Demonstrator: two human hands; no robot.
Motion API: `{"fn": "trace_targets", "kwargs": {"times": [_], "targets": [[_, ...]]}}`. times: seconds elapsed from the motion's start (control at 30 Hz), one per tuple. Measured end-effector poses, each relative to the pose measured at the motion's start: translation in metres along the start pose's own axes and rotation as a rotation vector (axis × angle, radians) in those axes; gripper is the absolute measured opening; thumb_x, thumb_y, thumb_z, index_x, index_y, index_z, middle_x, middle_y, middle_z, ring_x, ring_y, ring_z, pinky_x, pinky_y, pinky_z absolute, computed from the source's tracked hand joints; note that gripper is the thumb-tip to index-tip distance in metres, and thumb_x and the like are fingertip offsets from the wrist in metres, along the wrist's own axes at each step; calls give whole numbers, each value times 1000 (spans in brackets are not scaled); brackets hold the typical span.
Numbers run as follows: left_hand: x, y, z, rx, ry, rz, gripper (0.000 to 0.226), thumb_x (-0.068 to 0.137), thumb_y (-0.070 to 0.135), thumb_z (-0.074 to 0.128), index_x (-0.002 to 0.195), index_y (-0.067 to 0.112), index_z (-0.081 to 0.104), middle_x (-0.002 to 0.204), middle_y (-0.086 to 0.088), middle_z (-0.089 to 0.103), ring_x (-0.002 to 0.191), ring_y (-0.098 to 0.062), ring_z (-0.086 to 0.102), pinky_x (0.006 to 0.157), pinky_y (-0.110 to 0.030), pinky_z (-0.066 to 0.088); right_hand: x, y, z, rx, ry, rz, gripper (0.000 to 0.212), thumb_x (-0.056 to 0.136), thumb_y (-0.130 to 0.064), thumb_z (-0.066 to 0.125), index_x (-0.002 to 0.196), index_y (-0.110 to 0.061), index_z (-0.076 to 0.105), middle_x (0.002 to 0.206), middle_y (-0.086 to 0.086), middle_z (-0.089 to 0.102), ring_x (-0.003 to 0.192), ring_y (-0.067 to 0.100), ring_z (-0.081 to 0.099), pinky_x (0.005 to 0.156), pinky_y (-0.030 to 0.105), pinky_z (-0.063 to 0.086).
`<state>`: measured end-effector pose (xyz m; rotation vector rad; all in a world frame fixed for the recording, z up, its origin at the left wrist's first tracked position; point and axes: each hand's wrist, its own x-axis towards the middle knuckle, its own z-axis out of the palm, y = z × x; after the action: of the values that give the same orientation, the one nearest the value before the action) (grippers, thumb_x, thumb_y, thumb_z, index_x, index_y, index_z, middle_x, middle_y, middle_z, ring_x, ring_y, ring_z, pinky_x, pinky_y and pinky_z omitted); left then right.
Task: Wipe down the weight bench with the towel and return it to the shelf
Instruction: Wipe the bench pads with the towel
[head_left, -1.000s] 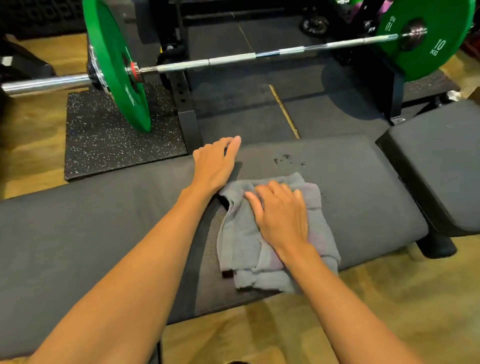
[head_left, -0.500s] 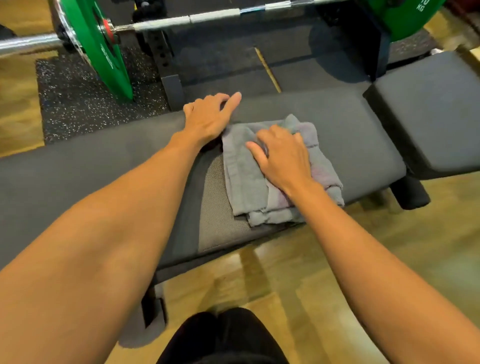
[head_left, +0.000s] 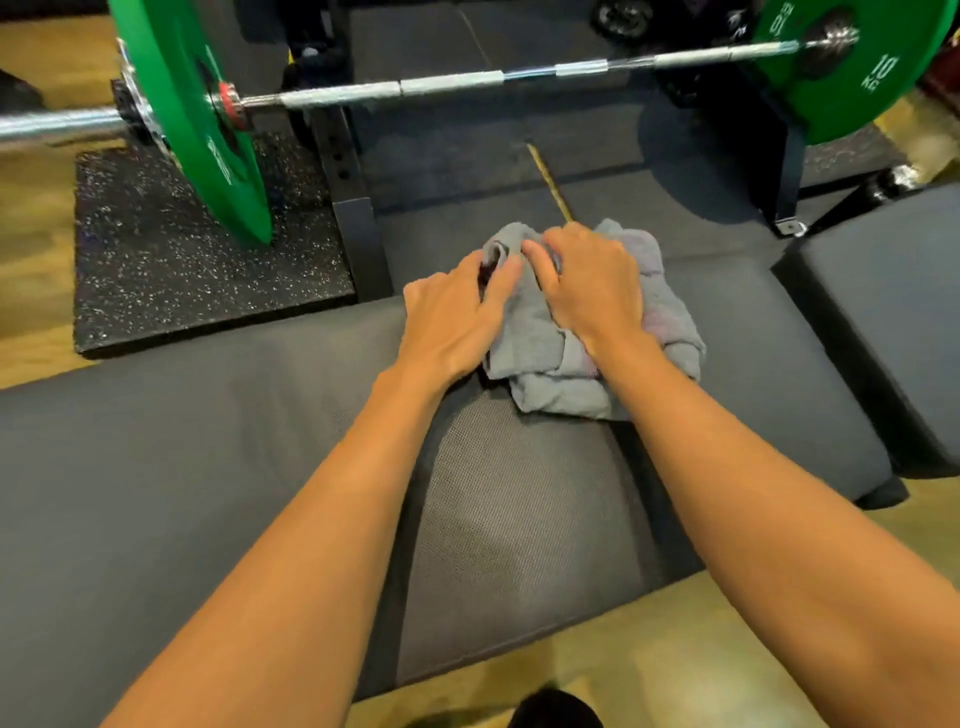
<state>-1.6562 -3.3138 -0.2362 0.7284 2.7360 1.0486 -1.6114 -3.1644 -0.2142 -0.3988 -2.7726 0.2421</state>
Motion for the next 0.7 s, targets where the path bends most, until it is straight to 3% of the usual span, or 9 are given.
{"fn": "trace_targets", "kwargs": {"times": [0.1,0.17,0.27,0.37,0.53,0.7], "targets": [[-3,7,-4,-6,-22,-11,54,97,59,23,118,20,53,108,-4,65,99,-28,56,82,-34,22,23,-2,0,-36,-44,-20,41,98,-45,39,85,-12,61,91,10,65,81,34,60,65,38,36],[-5,9,-10,-95,-52,-100,55,97,58,24,127,21,50,122,-6,62,116,-30,52,89,-34,24,6,-2,-11,13,-54,-42,39,98,-44,41,88,-11,60,93,12,64,82,35,59,70,41,38],[-2,22,-10,80,-83,-175,55,99,54,26,135,19,47,132,-10,58,124,-36,48,99,-43,28,-51,12,-37,109,-106,-100,35,97,-40,47,85,-10,59,88,13,62,81,37,57,73,45,39],[1,57,6,198,-108,-87,51,99,51,30,130,19,54,128,-12,61,118,-37,52,99,-46,31,-111,34,-67,128,-131,-132,31,95,-37,54,77,-12,56,77,9,60,75,34,57,68,43,39],[6,100,48,106,-130,48,47,99,47,33,132,21,54,131,-3,61,124,-27,50,110,-49,23,-176,73,-97,85,-107,-123,32,93,-38,51,70,-16,53,68,2,54,64,26,53,61,38,36],[10,94,62,-101,26,-32,49,99,48,31,130,21,57,107,3,69,112,-19,55,107,-38,24,-118,82,-70,120,-1,-22,34,89,-30,58,61,-13,49,59,4,53,55,27,52,53,37,37]]}}
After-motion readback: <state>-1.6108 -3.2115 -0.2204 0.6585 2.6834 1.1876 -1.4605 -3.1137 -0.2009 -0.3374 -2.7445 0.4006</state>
